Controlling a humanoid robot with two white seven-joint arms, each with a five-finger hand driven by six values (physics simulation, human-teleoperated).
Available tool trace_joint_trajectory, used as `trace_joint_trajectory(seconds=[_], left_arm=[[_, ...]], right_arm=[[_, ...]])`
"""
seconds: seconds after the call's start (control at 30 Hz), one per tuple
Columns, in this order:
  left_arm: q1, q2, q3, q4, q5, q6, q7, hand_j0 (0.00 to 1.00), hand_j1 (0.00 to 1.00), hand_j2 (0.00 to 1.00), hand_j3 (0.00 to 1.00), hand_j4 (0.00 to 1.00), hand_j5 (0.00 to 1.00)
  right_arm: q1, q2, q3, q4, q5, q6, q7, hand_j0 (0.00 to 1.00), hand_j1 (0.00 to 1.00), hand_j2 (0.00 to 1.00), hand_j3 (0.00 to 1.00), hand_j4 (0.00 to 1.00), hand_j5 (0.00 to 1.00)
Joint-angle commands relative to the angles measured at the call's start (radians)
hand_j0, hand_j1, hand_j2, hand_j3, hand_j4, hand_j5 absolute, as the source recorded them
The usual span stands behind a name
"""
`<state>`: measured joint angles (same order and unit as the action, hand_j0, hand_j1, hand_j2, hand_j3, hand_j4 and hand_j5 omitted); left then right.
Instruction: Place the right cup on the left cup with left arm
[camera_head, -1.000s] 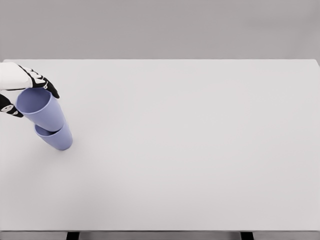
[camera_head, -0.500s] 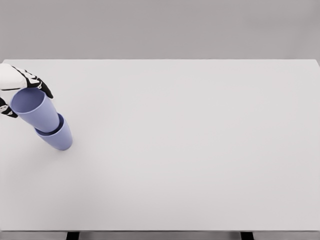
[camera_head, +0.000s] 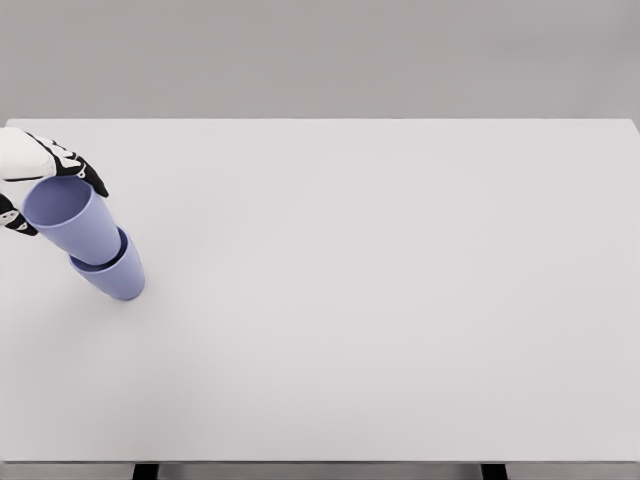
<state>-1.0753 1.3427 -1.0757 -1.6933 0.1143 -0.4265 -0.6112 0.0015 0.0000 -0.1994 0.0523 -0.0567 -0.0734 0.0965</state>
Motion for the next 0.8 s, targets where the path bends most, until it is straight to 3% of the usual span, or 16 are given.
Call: trace_joint_trajectory(seconds=[0.0, 0.57, 0.77], left_arm=[[0.0, 0.001, 0.002, 0.0, 0.004, 0.002, 0.0, 0.73, 0.73, 0.73, 0.73, 0.73, 0.73], [0.014, -0.002, 0.002, 0.003, 0.004, 0.002, 0.0, 0.75, 0.75, 0.75, 0.75, 0.75, 0.75], [0.014, -0.002, 0.002, 0.003, 0.004, 0.002, 0.0, 0.84, 0.84, 0.84, 0.84, 0.84, 0.84]], right_arm=[[0.0, 0.0, 0.0, 0.0, 0.0, 0.0, 0.0, 1.0, 1.0, 1.0, 1.0, 1.0, 1.0], [0.0, 0.0, 0.0, 0.0, 0.0, 0.0, 0.0, 1.0, 1.0, 1.0, 1.0, 1.0, 1.0], [0.002, 0.0, 0.0, 0.0, 0.0, 0.0, 0.0, 1.0, 1.0, 1.0, 1.0, 1.0, 1.0]])
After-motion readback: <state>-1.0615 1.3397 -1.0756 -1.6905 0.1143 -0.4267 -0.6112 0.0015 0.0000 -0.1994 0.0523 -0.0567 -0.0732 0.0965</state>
